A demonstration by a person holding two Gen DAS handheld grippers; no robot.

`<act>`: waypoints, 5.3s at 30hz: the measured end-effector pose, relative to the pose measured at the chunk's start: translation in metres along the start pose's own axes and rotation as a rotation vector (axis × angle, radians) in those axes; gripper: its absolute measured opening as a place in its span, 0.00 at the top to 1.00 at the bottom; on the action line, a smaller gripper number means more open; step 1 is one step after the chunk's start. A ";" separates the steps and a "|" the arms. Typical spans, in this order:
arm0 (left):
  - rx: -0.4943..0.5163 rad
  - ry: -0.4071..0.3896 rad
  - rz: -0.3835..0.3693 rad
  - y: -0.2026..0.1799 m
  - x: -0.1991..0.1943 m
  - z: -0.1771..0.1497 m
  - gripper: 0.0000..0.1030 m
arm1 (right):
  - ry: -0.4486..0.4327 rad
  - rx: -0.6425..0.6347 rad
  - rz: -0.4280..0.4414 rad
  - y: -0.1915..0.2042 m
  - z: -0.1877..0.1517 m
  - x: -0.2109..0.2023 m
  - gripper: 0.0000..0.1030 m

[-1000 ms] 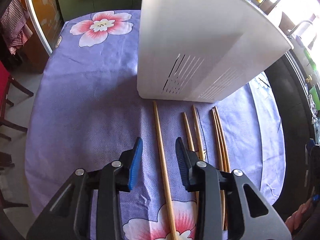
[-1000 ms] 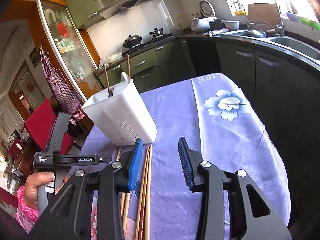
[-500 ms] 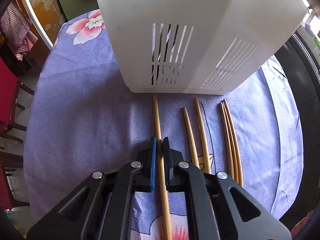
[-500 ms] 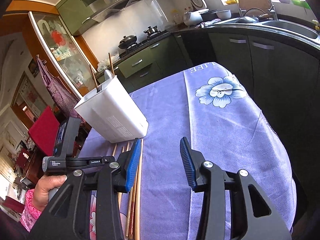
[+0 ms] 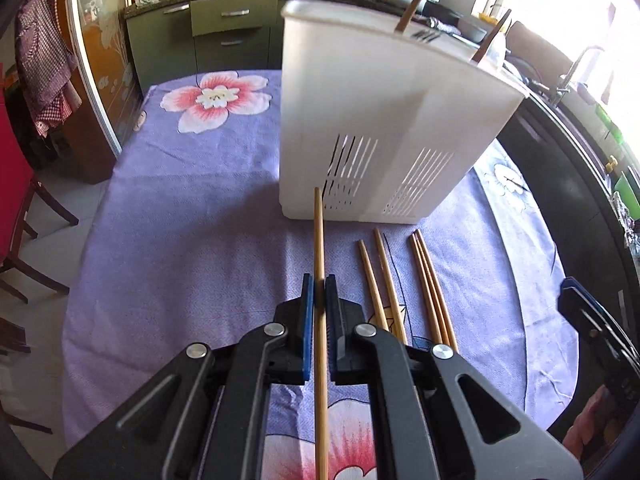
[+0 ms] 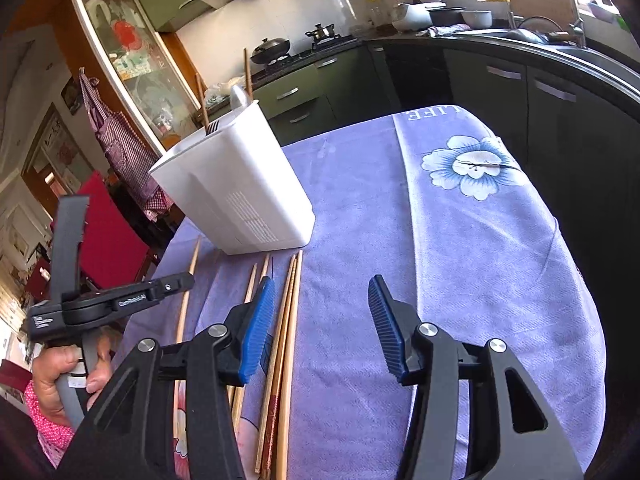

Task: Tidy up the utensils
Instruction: 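Lift the chopstick upright with the left gripper while the right gripper grasps another chopstick, then lower both chopsticks into the white holder and open both grippers, then grasp a wooden chopstick on the cloth with the left gripper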

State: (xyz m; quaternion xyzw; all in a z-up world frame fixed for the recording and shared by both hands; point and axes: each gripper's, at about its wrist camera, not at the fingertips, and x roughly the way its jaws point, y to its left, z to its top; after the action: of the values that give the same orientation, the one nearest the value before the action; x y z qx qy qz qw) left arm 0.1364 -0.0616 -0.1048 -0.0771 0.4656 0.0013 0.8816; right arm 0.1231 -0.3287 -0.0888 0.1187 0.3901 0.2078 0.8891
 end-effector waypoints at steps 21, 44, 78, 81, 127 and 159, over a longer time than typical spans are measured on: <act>0.034 -0.269 -0.050 0.030 -0.102 -0.009 0.95 | 0.263 -0.229 -0.140 0.037 0.005 0.128 0.70; 0.033 -0.275 -0.049 0.035 -0.101 -0.011 0.95 | 0.317 -0.269 -0.188 0.059 0.017 0.157 0.93; 0.069 -0.297 -0.025 0.022 -0.119 -0.019 0.95 | -0.154 -0.154 -0.005 0.051 0.025 -0.077 0.94; 0.072 -0.305 -0.019 0.022 -0.123 -0.020 0.95 | -0.167 -0.148 0.004 0.051 0.022 -0.081 0.94; 0.154 -0.522 -0.134 -0.005 -0.229 0.138 0.95 | -0.405 -0.313 0.076 0.163 0.223 -0.125 0.94; 0.086 -0.271 -0.044 0.007 -0.115 0.102 0.54 | -0.272 -0.241 0.062 0.106 0.147 -0.067 0.73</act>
State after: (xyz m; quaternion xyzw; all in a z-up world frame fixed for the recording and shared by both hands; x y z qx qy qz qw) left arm 0.1548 -0.0324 0.0456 -0.0485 0.3403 -0.0277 0.9387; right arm 0.1628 -0.2732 0.0921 0.0506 0.2347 0.2625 0.9346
